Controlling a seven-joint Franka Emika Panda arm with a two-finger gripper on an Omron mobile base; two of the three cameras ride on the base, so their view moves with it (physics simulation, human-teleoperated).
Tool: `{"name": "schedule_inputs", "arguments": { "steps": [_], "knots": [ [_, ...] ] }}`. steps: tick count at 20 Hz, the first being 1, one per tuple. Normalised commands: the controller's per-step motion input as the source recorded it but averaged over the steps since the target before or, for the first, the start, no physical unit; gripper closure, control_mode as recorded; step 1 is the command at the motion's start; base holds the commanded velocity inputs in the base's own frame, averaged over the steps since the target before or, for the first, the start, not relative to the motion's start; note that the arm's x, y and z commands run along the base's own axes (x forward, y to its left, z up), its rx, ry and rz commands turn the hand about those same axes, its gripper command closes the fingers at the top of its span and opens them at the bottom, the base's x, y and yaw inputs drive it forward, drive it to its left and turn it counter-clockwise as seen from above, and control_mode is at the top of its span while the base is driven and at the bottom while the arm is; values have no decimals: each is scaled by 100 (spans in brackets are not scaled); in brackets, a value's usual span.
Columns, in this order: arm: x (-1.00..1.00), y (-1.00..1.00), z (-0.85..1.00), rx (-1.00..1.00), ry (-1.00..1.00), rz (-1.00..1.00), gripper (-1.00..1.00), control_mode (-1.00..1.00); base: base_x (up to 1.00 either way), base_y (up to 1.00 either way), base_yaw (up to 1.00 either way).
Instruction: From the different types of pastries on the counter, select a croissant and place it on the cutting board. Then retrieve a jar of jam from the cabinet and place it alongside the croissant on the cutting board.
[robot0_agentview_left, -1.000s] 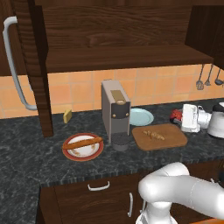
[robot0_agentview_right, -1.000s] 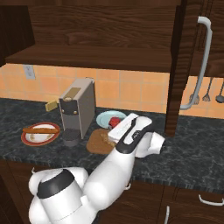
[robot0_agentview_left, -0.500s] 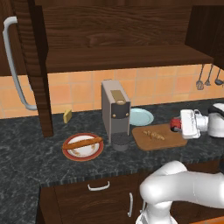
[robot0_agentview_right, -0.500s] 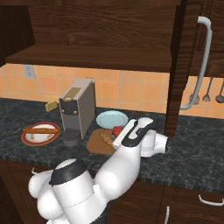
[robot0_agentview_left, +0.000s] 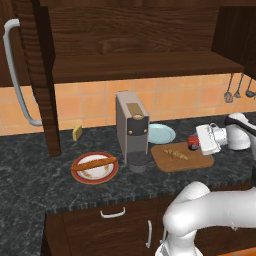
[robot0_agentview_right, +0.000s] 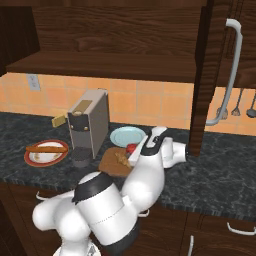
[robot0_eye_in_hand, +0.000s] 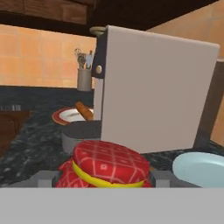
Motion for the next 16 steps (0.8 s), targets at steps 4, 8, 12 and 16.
{"name": "schedule_inputs", "arguments": {
  "steps": [4,8,12,16],
  "knots": [
    [9,-16,-39,2,-4,18,100,-100,0,0,0],
    [9,-27,-7,5,-10,21,100,-100,0,0,0],
    [28,-6,-23,1,-3,22,100,-100,0,0,0],
    [51,-10,-36,1,0,21,100,-100,0,0,0]
  ]
}}
